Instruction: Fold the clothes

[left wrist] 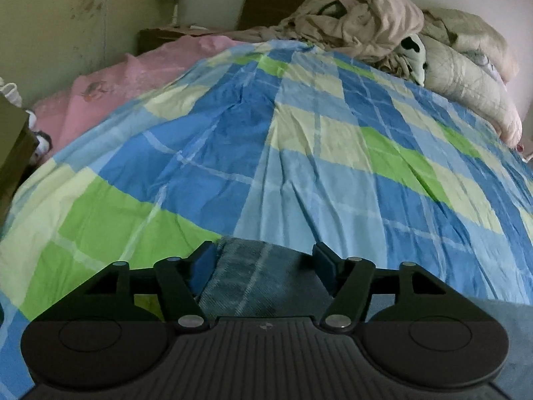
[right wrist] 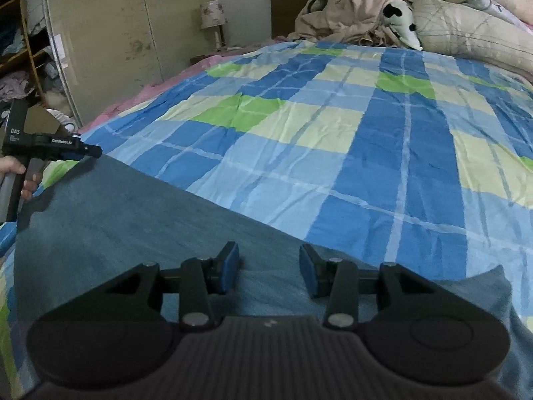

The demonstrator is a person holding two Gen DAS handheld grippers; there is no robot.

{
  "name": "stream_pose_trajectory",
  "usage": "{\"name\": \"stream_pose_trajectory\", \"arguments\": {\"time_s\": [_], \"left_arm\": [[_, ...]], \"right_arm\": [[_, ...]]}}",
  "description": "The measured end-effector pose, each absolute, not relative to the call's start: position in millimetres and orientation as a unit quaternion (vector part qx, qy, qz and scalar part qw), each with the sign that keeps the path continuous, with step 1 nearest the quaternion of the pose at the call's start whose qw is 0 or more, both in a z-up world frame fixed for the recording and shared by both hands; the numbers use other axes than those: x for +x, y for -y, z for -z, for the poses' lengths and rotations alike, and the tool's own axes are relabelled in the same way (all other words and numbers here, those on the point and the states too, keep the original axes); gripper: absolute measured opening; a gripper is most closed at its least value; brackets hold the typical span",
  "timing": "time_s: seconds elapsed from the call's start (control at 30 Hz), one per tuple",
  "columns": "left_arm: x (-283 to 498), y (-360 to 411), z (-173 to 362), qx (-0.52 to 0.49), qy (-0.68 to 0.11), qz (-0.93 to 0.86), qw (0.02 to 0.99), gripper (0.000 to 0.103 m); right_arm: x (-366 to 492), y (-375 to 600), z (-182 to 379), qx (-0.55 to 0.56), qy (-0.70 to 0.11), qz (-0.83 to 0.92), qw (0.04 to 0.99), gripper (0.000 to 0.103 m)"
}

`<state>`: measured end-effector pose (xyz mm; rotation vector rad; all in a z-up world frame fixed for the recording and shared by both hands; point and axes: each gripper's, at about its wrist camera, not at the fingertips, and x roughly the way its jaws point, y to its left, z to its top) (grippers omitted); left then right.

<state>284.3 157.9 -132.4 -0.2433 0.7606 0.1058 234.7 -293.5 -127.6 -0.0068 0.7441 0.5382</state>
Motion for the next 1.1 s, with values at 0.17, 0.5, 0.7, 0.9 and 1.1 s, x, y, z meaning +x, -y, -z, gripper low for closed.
{"name": "stream_pose_trajectory", "arguments": {"time_s": [0.17,0.5,0.7,0.9,1.1], "left_arm": [[284.8,-168.7,133.3,-0.134,-0.379,-0.057,0.914,0.042],[282.8,-155.9,101.7,-0.102,-0.371,-0.078,0.920,0.029],[311.2,-157.7,104.7,-0.064,-0.386,-0.108,0.914,0.022],[324.7,-158.2,142.9,-0.059,-0.406,-0.141,0.901,0.020],[312.1,-166.4,132.3,-0.079,-0.379,-0.147,0.910,0.024]], "right_arm": [[230.7,298.6,129.7,0.000,-0.364,-0.247,0.898,0.044],[227.2,299.8,129.9,0.003,-0.367,-0.229,0.902,0.044],[232.5,299.4,128.0,0.001,-0.355,-0.211,0.911,0.044],[237.9,310.0,127.5,0.015,-0.336,-0.179,0.925,0.044],[227.7,353.3,110.6,0.024,-0.304,-0.121,0.945,0.044]]}}
